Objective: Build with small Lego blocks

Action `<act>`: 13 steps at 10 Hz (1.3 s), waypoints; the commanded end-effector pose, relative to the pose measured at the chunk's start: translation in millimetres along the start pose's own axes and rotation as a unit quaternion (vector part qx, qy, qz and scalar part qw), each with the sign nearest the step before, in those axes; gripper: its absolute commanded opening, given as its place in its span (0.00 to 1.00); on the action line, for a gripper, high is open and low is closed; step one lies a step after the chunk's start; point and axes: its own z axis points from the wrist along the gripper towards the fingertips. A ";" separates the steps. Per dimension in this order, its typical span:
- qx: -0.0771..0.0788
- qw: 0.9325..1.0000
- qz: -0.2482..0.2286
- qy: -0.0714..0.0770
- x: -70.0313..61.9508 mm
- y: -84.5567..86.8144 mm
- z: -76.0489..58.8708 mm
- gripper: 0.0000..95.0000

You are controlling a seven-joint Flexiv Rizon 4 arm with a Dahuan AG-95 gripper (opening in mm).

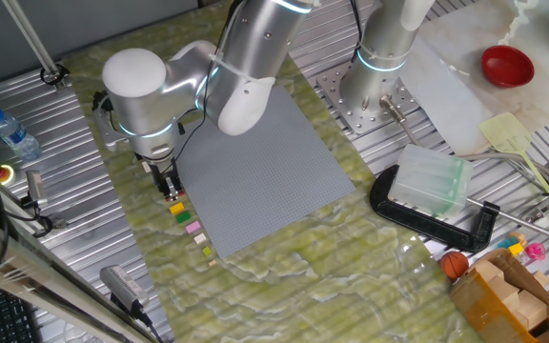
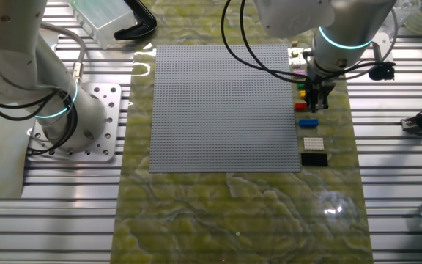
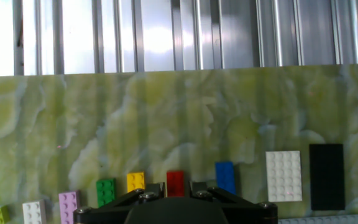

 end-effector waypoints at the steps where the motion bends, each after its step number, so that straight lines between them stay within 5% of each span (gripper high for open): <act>1: 0.000 1.000 0.000 0.000 0.4 -0.1 1.9 0.20; 13: 0.000 1.000 0.002 0.004 1.7 0.2 6.9 0.20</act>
